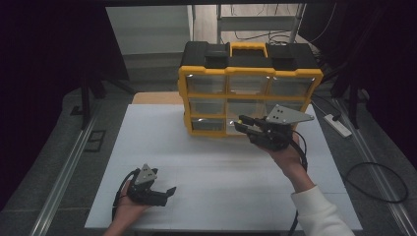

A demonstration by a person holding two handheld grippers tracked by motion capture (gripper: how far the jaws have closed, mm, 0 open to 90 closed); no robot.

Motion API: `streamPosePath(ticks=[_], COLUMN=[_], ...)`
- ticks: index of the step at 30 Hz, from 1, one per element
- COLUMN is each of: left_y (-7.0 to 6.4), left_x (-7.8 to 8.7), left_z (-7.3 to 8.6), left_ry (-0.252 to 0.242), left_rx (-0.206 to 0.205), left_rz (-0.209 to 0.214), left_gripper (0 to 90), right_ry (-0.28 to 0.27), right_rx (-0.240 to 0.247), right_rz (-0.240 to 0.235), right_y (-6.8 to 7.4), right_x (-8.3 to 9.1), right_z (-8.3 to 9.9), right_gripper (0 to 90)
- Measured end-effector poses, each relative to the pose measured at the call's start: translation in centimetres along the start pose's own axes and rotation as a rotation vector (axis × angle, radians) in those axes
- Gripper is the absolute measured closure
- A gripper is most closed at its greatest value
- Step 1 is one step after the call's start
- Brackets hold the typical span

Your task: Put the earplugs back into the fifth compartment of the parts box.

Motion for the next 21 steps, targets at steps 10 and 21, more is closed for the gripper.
streamPosePath(ticks=[10, 21], left_y=[0.0, 0.0], left_x=[0.0, -0.1], left_z=[0.0, 0.0], left_ry=[0.000, 0.006], left_rx=[0.000, -0.003], left_rz=[0.000, 0.002], left_gripper=[5.3, 5.3], right_ry=[0.021, 0.080], right_rx=[-0.009, -0.028], right_rz=[0.037, 0.091], right_y=[-1.8, -4.2], right_x=[-0.9, -2.2], right_z=[-0.8, -0.7], right_gripper=[69.7, 69.4])
Point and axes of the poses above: each handheld gripper's, and its own axes: x roughly backward along the jaws, z roughly out of its underside, y roughly to its left, the point moved 8 cm from there along -x, roughly forward along the jaws, and after that the axes turned 7 degrees about z, right-handed, at the moved point
